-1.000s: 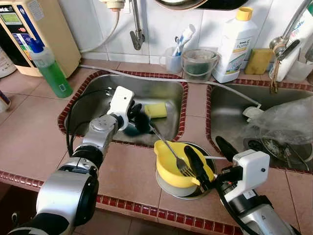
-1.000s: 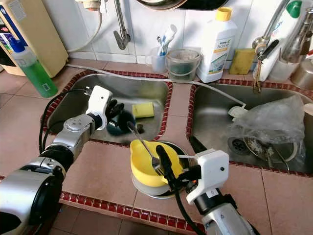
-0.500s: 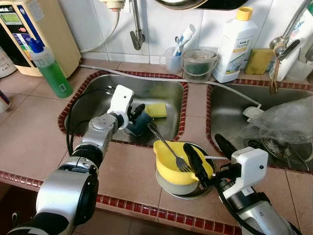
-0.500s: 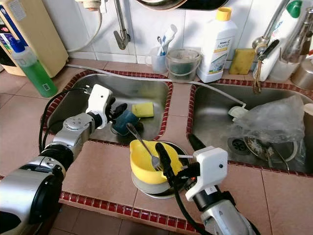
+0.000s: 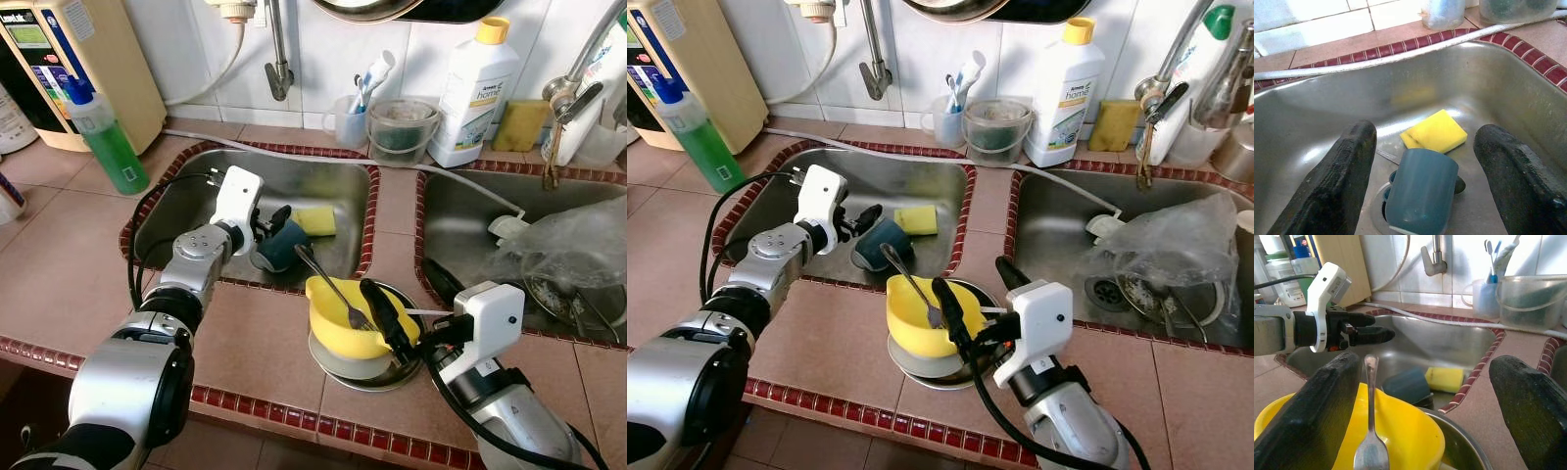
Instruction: Kitchen organization
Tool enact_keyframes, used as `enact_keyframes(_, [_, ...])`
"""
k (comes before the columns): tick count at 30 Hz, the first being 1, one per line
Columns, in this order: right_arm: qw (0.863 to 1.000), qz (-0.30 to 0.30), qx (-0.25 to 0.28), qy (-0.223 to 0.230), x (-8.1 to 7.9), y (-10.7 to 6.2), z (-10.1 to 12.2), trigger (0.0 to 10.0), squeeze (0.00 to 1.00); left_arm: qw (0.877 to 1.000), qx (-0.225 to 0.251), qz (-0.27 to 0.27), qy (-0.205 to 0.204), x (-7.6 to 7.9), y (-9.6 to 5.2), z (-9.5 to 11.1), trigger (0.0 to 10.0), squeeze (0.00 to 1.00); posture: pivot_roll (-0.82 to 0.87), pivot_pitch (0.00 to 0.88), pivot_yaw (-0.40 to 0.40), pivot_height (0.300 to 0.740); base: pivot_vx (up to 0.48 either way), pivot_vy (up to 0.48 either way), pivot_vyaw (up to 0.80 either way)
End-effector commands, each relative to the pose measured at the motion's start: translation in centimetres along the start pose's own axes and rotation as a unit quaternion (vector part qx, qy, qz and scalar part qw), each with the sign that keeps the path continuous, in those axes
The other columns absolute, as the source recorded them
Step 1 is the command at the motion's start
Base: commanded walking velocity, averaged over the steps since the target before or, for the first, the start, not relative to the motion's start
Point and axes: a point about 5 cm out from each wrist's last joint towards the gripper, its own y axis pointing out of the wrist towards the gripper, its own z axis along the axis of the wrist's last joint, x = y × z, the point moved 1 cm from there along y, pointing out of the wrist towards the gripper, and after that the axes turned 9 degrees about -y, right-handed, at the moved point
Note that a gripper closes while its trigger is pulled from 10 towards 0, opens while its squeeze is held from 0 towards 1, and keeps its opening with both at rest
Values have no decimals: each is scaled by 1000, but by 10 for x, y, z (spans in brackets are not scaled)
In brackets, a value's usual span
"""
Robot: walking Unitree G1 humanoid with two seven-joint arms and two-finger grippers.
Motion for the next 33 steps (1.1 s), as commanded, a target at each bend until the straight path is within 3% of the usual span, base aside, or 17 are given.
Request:
enact_keyframes(1, [1000, 6, 2, 6, -1, 0, 0, 10000, 0, 1000, 17, 5, 9, -5, 0, 11, 10000, 0, -145, 54, 80, 740, 0, 0, 0])
enact_keyframes(12, [1000, 5, 0, 8, -1, -1, -3, 10000, 0, 999, 32, -29, 5, -1, -1, 13, 10000, 0, -146, 62, 85, 740, 0, 0, 0])
enact_keyframes(33, [998, -64, 24, 10, 9, -14, 3, 10000, 0, 996, 55, -67, -2, 8, 1, 23, 10000, 0, -170, 68, 116, 740, 0, 0, 0])
